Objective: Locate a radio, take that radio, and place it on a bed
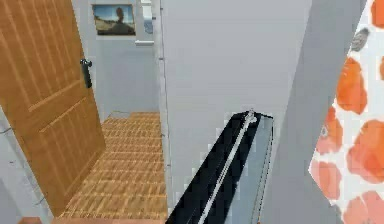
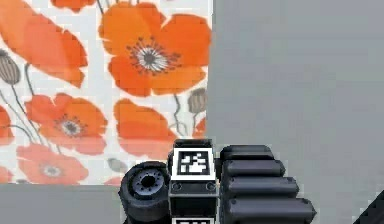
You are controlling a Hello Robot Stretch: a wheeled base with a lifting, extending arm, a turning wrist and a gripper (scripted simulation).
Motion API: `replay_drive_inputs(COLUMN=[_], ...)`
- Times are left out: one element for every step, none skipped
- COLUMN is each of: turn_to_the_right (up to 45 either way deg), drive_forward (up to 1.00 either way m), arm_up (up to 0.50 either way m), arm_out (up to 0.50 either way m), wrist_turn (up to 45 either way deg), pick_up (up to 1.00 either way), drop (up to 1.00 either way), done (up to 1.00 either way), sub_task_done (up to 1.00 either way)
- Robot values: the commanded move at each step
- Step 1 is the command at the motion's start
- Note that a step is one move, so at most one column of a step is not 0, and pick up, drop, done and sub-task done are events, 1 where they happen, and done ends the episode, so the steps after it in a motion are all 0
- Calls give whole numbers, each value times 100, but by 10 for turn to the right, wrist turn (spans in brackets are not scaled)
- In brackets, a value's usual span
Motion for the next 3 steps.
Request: replay_drive_inputs(turn_to_the_right=[60,0,-450], drive_forward=[0,20,0], arm_up=[0,0,0], arm_out=[0,0,0], wrist_turn=[0,0,0], pick_up=[0,0,0], drop=[0,0,0], done=[0,0,0], sub_task_done=[0,0,0])
